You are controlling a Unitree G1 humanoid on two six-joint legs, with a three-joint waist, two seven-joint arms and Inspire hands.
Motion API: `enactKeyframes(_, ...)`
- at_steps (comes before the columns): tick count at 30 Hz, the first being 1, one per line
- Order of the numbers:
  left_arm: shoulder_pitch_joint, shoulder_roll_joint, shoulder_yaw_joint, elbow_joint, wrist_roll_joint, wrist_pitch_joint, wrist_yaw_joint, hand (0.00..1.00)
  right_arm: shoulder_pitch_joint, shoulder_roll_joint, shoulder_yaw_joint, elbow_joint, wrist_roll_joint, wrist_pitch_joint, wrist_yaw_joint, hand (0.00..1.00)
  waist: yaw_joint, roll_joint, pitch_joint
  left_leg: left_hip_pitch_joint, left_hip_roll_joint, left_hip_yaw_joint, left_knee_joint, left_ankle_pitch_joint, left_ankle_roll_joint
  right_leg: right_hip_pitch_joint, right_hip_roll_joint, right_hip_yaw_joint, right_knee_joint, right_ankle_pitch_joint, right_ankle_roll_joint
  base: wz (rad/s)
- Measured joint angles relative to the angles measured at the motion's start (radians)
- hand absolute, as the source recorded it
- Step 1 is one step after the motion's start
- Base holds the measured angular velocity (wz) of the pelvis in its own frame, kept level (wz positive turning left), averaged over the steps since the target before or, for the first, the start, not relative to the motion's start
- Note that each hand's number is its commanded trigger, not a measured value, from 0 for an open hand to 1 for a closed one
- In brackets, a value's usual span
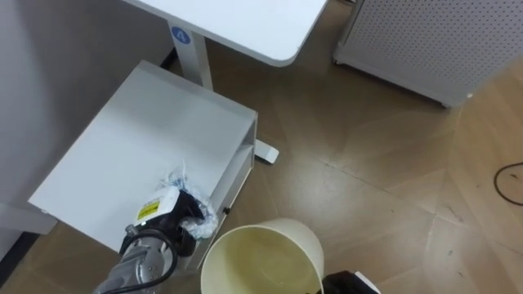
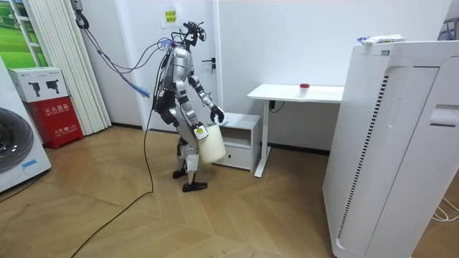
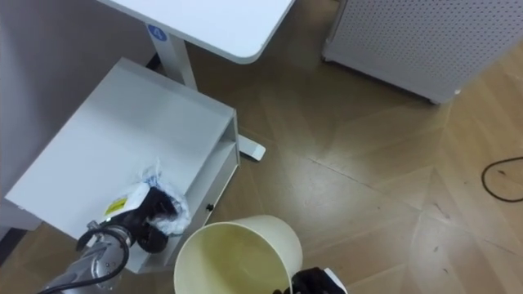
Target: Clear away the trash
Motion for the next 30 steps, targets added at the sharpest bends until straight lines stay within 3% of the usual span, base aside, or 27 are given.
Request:
enactKeyframes(8, 0.012, -0.005, 0.002, -0.005, -0.005, -0.003, 0.006, 1.0, 0.001, 0.005, 0.001, 0.001, 0.002, -0.001, -0.001, 1.0, 0.002, -0.002, -0.0013, 0.002, 0.002, 0.0, 0.002, 0.0, 0.0, 0.005, 0.0, -0.003, -0.009, 0.002, 0.0, -0.01)
enactKeyframes(15, 0.053, -0.006, 0.012, -0.028, -0.083, -0.051, 0.029, 1.0, 0.001, 0.006, 0.011, 0.005, -0.011, -0.021, -0.012, 1.0, 0.005, -0.002, -0.0014, 0.007, 0.001, 0.001, 0.002, 0.0, 0.0, 0.006, -0.001, -0.002, 0.001, 0.002, 0.0, 0.0)
enactKeyframes(17, 0.073, -0.018, 0.023, -0.045, -0.122, -0.07, 0.03, 1.0, 0.003, 0.006, 0.008, 0.011, -0.011, -0.03, -0.008, 1.0, 0.006, -0.004, -0.0029, 0.011, -0.001, 0.006, 0.001, 0.0, 0.0, 0.006, -0.004, -0.002, 0.004, 0.002, 0.0, -0.03)
enactKeyframes(20, 0.121, -0.033, 0.039, -0.082, -0.186, -0.085, 0.028, 1.0, 0.015, 0.006, 0.0, 0.027, -0.009, -0.046, -0.002, 1.0, 0.025, -0.005, -0.0159, 0.016, -0.002, 0.012, -0.001, 0.0, 0.0, 0.006, -0.005, -0.002, 0.002, 0.002, -0.001, -0.07)
enactKeyframes(21, 0.156, -0.034, 0.039, -0.114, -0.206, -0.098, 0.026, 1.0, 0.022, 0.007, -0.006, 0.031, -0.009, -0.048, -0.002, 1.0, 0.034, -0.006, -0.0219, 0.016, -0.001, 0.011, -0.001, 0.0, 0.0, 0.007, -0.005, -0.002, 0.001, 0.002, -0.001, 0.0)
enactKeyframes(22, 0.19, -0.036, 0.038, -0.139, -0.239, -0.113, 0.023, 1.0, 0.033, 0.005, -0.008, 0.033, -0.008, -0.051, -0.001, 1.0, 0.048, -0.005, -0.0341, 0.018, -0.002, 0.013, -0.006, 0.0, 0.0, 0.007, -0.004, -0.001, -0.004, 0.003, -0.002, -0.03)
enactKeyframes(24, 0.24, -0.039, 0.037, -0.173, -0.293, -0.12, 0.017, 1.0, 0.05, 0.005, -0.009, 0.036, -0.008, -0.056, 0.007, 1.0, 0.066, -0.008, -0.0435, 0.039, -0.001, 0.023, -0.019, 0.001, -0.001, 0.023, -0.004, 0.001, -0.014, 0.004, -0.002, -0.09)
enactKeyframes(27, 0.339, -0.041, 0.037, -0.263, -0.355, -0.123, 0.005, 1.0, 0.073, 0.006, -0.011, 0.046, -0.008, -0.067, 0.019, 1.0, 0.09, -0.013, -0.05, 0.071, -0.016, 0.025, -0.056, 0.012, -0.002, 0.047, -0.013, -0.001, -0.033, 0.004, -0.001, 0.01)
enactKeyframes(30, 0.387, -0.042, 0.037, -0.306, -0.404, -0.127, -0.003, 1.0, 0.084, 0.005, -0.017, 0.046, -0.008, -0.075, 0.026, 1.0, 0.109, -0.018, -0.0542, 0.077, -0.032, 0.021, -0.087, 0.03, 0.001, 0.046, -0.027, -0.006, -0.032, 0.005, 0.001, 0.13)
